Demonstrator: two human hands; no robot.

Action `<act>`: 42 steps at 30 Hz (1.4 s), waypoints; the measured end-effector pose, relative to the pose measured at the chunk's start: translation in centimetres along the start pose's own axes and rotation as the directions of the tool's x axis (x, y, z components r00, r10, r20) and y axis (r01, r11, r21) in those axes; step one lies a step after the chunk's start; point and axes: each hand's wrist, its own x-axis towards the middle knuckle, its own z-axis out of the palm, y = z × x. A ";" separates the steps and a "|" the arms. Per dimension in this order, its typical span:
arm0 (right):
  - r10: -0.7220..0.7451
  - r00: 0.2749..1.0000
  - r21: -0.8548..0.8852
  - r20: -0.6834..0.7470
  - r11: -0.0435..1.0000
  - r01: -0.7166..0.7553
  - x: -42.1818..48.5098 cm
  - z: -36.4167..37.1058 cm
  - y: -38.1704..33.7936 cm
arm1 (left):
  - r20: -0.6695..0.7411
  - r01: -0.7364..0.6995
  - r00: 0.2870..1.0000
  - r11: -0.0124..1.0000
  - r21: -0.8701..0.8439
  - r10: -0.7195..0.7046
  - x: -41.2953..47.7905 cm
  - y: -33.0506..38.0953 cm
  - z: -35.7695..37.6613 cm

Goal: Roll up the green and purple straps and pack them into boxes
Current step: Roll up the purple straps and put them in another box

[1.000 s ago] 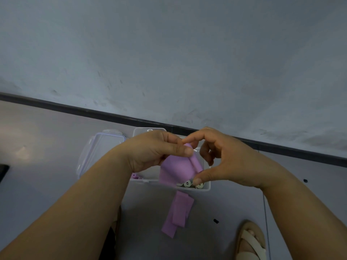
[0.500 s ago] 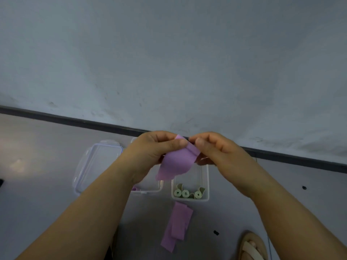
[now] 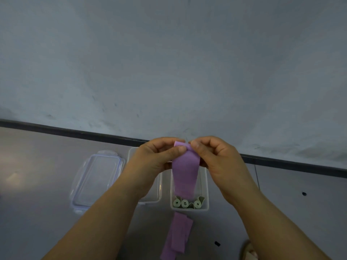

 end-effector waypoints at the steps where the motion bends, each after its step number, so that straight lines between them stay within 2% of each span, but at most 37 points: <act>1: -0.003 1.000 0.005 -0.001 1.000 0.003 0.0 -0.1 0.0 | 0.006 -0.007 1.000 0.999 0.033 0.007 -0.1 0.1 0.0; 4: -0.029 1.000 0.010 -0.010 1.000 0.029 0.2 -0.3 0.0 | 0.016 -0.033 0.999 0.989 0.144 0.031 -0.3 0.3 0.1; 10: -0.126 0.991 -0.138 0.043 0.982 0.131 0.0 -0.3 -0.2 | -0.009 -0.056 0.998 0.973 0.223 0.059 -0.1 0.2 -0.1; 13: -0.145 0.988 -0.139 0.056 0.979 0.152 0.0 -0.3 -0.3 | -0.020 -0.079 0.996 0.970 0.230 0.086 -0.1 0.1 -0.3; 20: -0.008 0.997 -0.080 0.074 0.997 0.014 0.1 -0.3 0.2 | -0.039 -0.127 0.990 0.967 0.220 0.139 0.0 0.1 -0.4; 27: -0.032 0.997 -0.049 0.070 0.998 0.035 0.2 -0.4 0.1 | -0.029 -0.130 0.990 0.970 0.205 0.139 -0.2 0.2 -0.3; 33: -0.034 0.999 -0.005 0.035 0.999 0.034 0.4 -0.7 0.3 | 0.005 -0.061 0.998 0.987 0.152 0.061 -0.3 0.4 0.2; 42: -0.038 0.997 -0.022 0.070 0.999 0.040 0.5 -0.6 0.5 | -0.028 -0.089 0.995 0.976 0.197 0.096 -0.1 0.0 -0.2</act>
